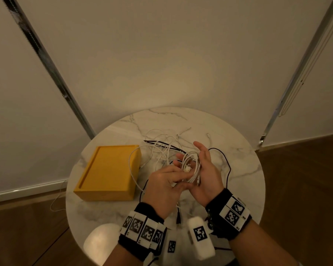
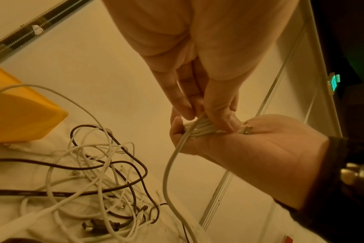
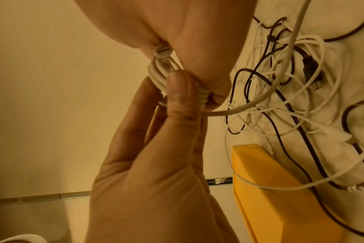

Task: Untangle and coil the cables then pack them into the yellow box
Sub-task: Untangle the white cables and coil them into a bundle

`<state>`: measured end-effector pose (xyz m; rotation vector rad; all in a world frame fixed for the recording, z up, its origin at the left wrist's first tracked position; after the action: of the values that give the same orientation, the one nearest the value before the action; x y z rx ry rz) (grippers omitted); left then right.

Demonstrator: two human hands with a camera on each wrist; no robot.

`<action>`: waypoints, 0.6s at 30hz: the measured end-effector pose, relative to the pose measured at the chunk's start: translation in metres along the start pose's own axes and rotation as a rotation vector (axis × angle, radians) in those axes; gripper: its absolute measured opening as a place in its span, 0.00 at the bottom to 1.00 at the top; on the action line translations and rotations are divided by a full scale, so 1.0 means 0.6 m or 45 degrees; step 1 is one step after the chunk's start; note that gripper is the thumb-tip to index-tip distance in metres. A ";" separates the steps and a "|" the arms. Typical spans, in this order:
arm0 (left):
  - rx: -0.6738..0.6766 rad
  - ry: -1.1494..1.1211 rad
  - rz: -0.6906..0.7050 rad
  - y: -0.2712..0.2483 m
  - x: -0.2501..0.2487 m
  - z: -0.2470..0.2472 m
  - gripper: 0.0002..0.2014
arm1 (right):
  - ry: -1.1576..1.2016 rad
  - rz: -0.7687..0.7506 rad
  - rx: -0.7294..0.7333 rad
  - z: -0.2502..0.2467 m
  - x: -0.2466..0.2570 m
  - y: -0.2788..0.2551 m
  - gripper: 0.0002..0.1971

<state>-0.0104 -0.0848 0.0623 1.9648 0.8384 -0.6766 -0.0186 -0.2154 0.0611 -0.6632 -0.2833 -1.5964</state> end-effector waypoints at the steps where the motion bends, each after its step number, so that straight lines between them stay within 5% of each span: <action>1: 0.003 0.010 0.011 0.000 -0.001 -0.001 0.16 | -0.010 0.001 -0.002 0.000 -0.002 0.000 0.17; 12: -0.029 0.068 0.025 -0.001 -0.004 -0.002 0.16 | -0.171 0.048 -0.021 -0.003 -0.024 0.009 0.28; 18: 0.014 0.035 -0.058 -0.001 -0.011 -0.007 0.19 | -0.325 -0.125 0.010 -0.002 -0.019 0.007 0.13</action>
<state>-0.0142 -0.0830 0.0688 1.9737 0.9001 -0.6832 -0.0148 -0.2076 0.0528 -0.8596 -0.5165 -1.6030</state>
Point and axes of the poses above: each hand's wrist, its own y-axis towards the middle knuckle, its own z-axis out of the palm, x = y × z, the point moved 1 cm from there along y, towards the middle knuckle, and after that the axes turned 2 degrees about y, right-handed, at the moved point
